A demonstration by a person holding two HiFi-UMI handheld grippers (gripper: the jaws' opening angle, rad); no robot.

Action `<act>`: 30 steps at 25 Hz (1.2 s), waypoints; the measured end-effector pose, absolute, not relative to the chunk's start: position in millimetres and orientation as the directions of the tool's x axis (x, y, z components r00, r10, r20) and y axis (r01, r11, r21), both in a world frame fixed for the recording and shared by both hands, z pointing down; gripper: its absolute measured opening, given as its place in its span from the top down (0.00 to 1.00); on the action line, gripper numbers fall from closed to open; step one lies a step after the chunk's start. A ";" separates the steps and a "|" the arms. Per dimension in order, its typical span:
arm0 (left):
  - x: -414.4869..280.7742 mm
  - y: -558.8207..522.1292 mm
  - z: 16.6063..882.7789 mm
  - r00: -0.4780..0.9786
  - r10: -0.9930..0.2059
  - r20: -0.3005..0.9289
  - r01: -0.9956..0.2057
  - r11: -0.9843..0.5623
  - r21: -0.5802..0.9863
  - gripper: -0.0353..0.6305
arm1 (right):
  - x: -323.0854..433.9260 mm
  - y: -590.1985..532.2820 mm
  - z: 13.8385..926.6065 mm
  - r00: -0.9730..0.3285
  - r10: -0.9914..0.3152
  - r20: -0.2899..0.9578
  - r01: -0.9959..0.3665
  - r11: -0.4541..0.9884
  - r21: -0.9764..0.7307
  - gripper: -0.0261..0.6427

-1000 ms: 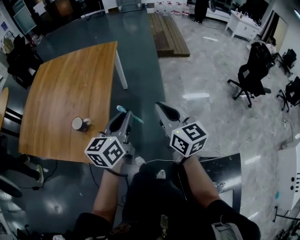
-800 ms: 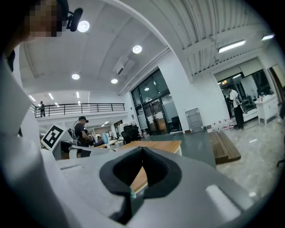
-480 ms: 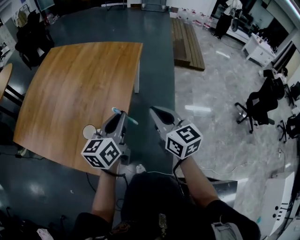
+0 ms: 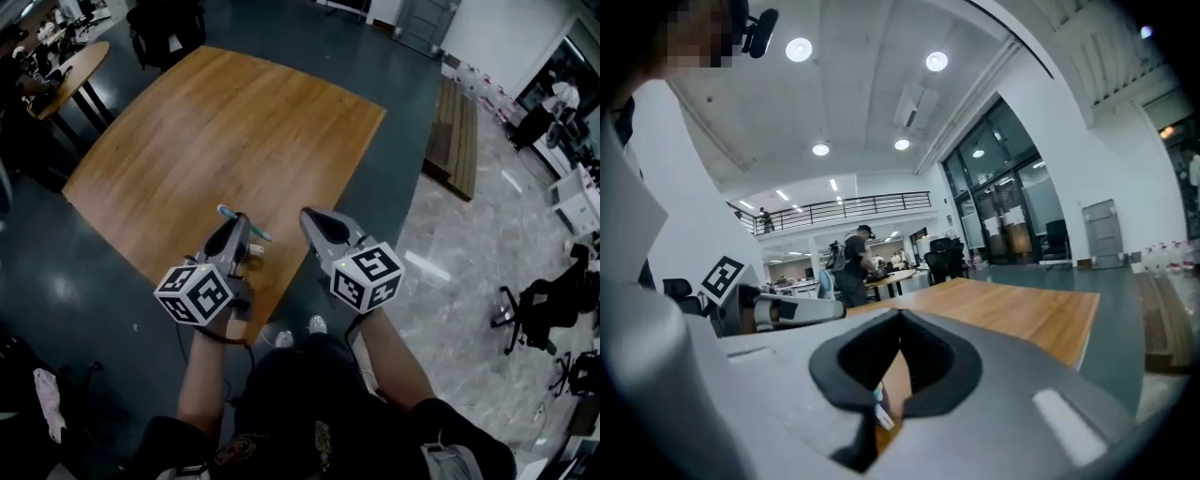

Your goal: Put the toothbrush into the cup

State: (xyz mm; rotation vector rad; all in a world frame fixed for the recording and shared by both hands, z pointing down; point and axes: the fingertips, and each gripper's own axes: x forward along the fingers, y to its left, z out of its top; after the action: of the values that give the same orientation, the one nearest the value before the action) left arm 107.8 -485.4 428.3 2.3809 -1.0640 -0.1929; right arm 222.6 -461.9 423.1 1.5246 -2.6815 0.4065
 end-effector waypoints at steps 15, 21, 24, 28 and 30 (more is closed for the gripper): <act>16.6 -500.2 489.0 0.466 -0.859 0.213 -0.805 -0.312 0.505 0.91 | 131.5 -479.2 439.9 -0.702 -0.669 0.246 -0.713 0.662 -0.233 0.96; 16.8 -501.9 522.1 0.436 -0.856 0.277 -0.836 -0.272 0.476 0.91 | 110.0 -481.4 456.3 -0.735 -0.614 0.288 -0.675 0.702 -0.228 0.96; 15.6 -502.2 534.7 0.422 -0.852 0.310 -0.849 -0.252 0.464 0.90 | 104.0 -481.3 461.6 -0.744 -0.596 0.302 -0.664 0.712 -0.229 0.96; 14.1 -503.0 549.2 0.408 -0.841 0.355 -0.867 -0.234 0.441 0.90 | 101.3 -482.9 467.6 -0.748 -0.587 0.310 -0.659 0.715 -0.234 0.96; 13.9 -502.0 555.1 0.399 -0.838 0.372 -0.872 -0.222 0.436 0.90 | 102.5 -482.6 469.8 -0.749 -0.584 0.312 -0.657 0.715 -0.237 0.96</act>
State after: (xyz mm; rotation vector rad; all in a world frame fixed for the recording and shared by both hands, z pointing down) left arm 13.9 -502.0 555.1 2.0742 -1.4538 0.0764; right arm 102.5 -482.6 469.8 0.9930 -2.7068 0.4960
